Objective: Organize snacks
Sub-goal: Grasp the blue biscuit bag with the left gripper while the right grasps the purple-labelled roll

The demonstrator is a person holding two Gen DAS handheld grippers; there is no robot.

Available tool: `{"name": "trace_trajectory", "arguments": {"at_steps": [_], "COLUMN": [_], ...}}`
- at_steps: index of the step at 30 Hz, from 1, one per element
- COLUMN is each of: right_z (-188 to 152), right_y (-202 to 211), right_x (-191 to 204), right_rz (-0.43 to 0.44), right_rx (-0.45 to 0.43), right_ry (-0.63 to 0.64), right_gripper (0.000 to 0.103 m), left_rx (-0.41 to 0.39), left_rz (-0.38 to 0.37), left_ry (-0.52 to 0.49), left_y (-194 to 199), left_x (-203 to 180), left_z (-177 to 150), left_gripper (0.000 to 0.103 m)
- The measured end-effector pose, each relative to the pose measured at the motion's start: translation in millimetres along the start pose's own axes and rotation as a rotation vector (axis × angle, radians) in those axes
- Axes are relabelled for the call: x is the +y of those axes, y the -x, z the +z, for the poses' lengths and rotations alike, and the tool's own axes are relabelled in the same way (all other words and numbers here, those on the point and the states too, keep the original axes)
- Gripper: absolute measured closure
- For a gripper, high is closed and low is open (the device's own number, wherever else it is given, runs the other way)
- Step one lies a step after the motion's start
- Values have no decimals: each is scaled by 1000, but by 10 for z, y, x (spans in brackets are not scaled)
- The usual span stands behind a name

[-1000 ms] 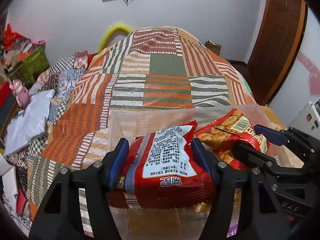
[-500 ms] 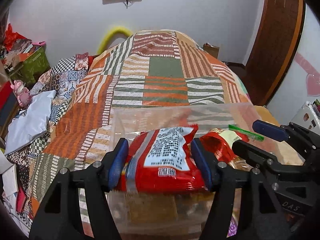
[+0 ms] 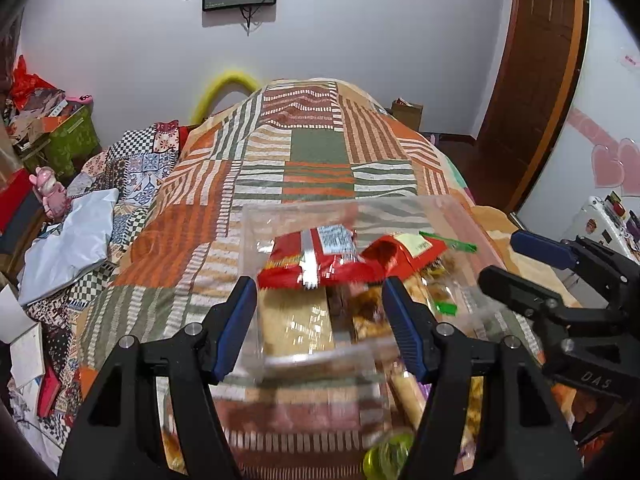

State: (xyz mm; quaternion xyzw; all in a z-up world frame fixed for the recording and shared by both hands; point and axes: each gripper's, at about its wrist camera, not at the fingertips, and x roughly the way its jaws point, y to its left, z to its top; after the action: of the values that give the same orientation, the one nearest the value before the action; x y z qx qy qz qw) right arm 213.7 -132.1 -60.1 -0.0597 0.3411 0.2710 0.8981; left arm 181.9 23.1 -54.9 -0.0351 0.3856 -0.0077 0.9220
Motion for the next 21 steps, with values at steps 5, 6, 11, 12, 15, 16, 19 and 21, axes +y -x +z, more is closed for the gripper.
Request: {"name": "trace_trajectory", "arguments": {"at_steps": [5,6,11,12,15,16,19,21], "right_z": [-112,-131,-279,-312,-415,-454,-560,-639], "right_y": [235,268,423,443,475,476,470,434], "right_x": [92,102,201,227,290,308,342,366], "right_rz": [12,13,20,21,29,38,51,49], "right_rx": [-27,-33,-50,-50,-45,-40,-28,-16], "right_ry": [4,5,12,13,14,10,2,-5], "right_gripper": [43,42,41,41,41,41,41,41], "left_rx": [9,9,16,21,39,47,66,82], "left_rz": [4,4,10,11,9,6,15,30], "left_ry": [9,12,30,33,40,43,43,50], "left_y": [209,242,401,422,450,461,474,470], "left_x": [58,73,177,201,271,303,380,466], "left_z": [-192,-227,-466,-523,-671,-744,-912,-1033], "left_gripper": [35,34,28,27,27,27,27,27]}}
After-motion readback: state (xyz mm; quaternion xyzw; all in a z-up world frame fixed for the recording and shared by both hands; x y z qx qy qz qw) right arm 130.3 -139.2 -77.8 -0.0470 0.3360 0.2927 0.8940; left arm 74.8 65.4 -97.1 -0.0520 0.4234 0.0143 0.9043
